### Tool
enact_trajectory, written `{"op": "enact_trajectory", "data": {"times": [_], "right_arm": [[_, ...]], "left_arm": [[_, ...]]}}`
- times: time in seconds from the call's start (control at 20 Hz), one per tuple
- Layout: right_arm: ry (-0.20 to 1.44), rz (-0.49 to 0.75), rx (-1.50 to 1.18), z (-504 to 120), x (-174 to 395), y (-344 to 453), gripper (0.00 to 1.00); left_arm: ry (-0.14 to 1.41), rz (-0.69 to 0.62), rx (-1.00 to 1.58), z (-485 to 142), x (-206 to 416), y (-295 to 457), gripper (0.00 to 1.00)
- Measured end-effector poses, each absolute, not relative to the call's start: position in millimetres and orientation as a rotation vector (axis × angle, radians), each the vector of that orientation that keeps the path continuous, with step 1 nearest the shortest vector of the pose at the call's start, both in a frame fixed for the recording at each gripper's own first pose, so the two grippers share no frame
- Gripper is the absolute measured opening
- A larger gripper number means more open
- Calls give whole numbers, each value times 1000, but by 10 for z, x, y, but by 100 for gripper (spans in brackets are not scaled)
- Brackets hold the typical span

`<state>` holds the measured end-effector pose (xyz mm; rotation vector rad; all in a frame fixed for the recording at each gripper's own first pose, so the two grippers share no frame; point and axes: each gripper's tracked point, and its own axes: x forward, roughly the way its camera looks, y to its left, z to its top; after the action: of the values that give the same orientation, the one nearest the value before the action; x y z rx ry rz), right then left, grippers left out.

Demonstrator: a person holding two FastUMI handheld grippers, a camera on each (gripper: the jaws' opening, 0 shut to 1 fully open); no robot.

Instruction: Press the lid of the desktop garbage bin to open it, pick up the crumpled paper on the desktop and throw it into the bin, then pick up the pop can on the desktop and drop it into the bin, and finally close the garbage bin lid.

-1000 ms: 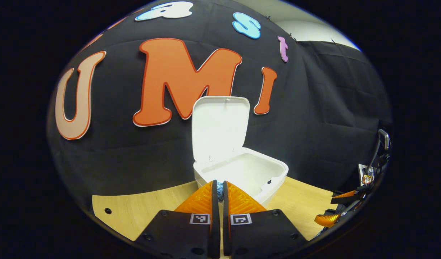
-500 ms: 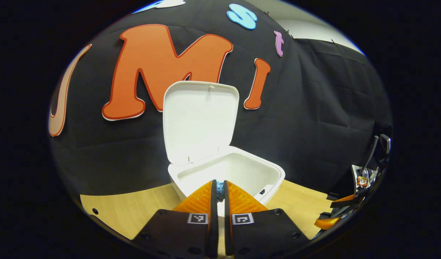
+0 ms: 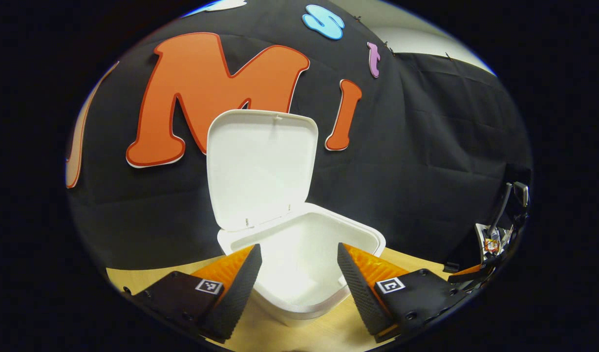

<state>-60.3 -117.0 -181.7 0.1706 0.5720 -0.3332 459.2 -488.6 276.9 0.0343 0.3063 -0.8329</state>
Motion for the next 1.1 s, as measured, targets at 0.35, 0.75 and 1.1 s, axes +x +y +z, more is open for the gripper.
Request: {"op": "enact_trajectory", "data": {"times": [0.35, 0.75, 1.1], "right_arm": [[561, -318, 166, -1801, -583, -1135, 100], [550, -217, 133, -1767, -497, -894, 100], [552, -54, 93, -1736, -391, -457, 100]], "left_arm": [[276, -746, 36, 2874, 4650, -4540, 98], [246, -578, 25, 2992, 4640, -3713, 98], [249, -396, -7, 2947, 4605, -2763, 98]]}}
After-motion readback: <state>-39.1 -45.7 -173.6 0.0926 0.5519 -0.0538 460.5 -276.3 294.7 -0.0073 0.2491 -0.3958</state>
